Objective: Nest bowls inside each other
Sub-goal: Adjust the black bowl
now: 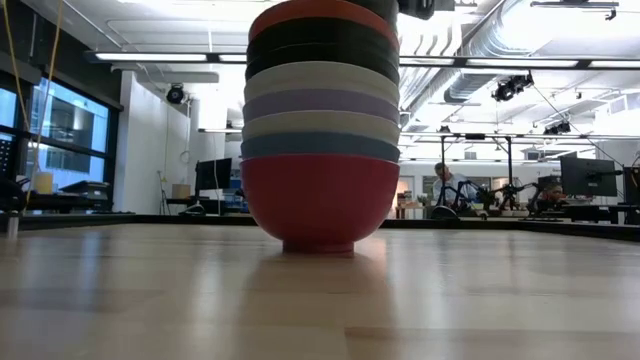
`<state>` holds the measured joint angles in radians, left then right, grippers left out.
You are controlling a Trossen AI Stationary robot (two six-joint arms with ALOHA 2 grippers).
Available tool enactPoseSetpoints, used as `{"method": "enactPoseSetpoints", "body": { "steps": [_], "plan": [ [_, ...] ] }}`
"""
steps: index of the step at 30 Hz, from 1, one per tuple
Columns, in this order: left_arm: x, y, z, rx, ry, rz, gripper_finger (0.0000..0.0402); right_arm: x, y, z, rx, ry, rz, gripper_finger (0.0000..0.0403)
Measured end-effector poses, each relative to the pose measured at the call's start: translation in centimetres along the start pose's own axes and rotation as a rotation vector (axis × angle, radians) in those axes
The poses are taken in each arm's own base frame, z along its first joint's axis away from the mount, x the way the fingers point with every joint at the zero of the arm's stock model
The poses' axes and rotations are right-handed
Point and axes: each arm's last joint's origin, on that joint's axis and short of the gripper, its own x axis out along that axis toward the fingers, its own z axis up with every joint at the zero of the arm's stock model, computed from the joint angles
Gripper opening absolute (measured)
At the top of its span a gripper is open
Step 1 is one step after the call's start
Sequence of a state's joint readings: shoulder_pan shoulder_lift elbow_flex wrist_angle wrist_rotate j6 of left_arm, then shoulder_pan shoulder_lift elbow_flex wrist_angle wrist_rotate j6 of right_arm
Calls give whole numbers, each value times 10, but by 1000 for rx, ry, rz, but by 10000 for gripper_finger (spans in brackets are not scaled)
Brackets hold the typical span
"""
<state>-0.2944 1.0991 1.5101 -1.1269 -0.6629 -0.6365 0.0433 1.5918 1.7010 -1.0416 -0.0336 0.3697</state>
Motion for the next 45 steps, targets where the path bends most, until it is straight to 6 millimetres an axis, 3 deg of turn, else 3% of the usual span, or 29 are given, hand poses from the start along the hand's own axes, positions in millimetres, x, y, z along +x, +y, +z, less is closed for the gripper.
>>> {"method": "enactPoseSetpoints", "body": {
  "steps": [13,18,24,30,45],
  "plan": [
    [-18,16,2,-37,-46,-30,211,36,-3,-14,68,6,7,0],
    [-20,17,2,-24,-47,-32,211,35,-2,-11,68,-31,24,0],
    [-20,17,2,-16,-47,-31,211,7,3,2,5,-149,66,0],
    [-20,17,2,-17,-47,-31,211,4,-1,1,11,-132,49,0],
    [-20,17,2,-41,-47,-32,211,38,-10,-19,42,-9,12,0]
  ]
}}
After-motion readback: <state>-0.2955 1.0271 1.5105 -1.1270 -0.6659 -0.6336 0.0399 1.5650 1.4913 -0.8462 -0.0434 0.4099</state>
